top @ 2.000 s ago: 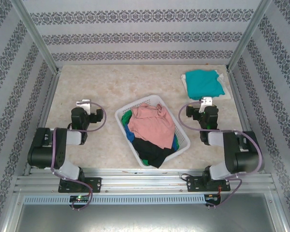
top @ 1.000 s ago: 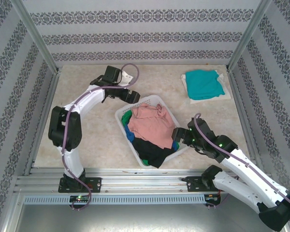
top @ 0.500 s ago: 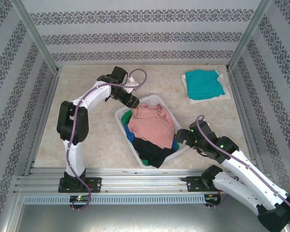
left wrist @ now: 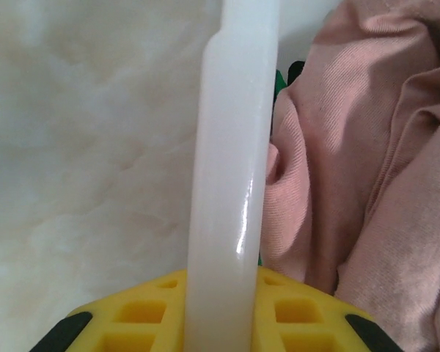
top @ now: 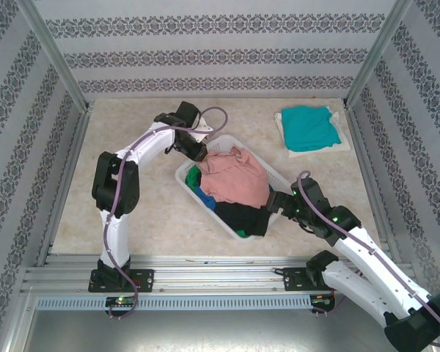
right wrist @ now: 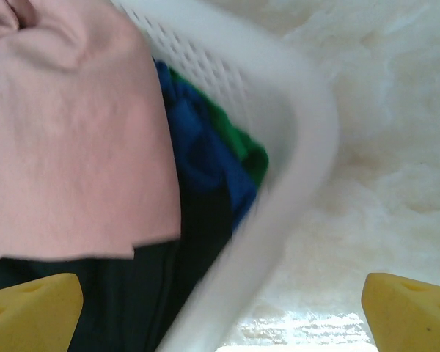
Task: Fold and stack the t-shirts
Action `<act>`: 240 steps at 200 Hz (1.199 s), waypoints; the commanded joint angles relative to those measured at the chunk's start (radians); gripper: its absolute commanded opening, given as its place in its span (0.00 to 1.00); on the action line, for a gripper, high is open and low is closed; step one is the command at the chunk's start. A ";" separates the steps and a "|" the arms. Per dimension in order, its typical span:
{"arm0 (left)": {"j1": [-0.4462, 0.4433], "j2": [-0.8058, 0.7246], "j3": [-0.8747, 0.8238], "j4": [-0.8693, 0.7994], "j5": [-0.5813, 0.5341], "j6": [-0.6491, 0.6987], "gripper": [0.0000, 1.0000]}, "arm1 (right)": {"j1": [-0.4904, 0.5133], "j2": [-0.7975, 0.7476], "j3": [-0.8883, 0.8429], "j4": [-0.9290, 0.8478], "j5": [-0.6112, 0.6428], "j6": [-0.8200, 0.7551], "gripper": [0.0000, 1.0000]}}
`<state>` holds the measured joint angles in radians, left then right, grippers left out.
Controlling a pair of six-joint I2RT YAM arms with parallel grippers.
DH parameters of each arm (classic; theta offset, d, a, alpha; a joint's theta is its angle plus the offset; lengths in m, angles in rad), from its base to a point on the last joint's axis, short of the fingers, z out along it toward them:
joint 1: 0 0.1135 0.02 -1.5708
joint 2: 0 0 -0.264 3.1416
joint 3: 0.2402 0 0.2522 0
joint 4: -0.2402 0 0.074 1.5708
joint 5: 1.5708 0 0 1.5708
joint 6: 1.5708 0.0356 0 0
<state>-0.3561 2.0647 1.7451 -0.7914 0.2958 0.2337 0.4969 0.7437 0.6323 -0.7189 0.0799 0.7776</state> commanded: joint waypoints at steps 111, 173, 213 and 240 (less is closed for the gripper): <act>0.444 -0.026 -0.057 0.137 -0.215 -0.030 0.13 | -0.028 0.407 0.144 0.421 -0.129 -0.107 0.98; 0.445 -0.117 0.000 0.117 -0.192 -0.169 0.84 | -0.096 0.957 0.752 0.339 -0.251 -0.447 0.94; 0.447 -0.440 -0.232 0.126 -0.225 -0.432 0.84 | -0.143 1.329 1.237 0.192 -0.460 -0.676 0.89; 0.442 -0.744 -0.639 0.298 -0.076 -0.658 0.69 | -0.158 1.511 1.484 0.107 -0.502 -0.706 0.86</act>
<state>0.0929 1.5188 1.3781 -0.5999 0.1143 -0.1665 0.3527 2.1448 1.9568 -0.4683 -0.3244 0.1795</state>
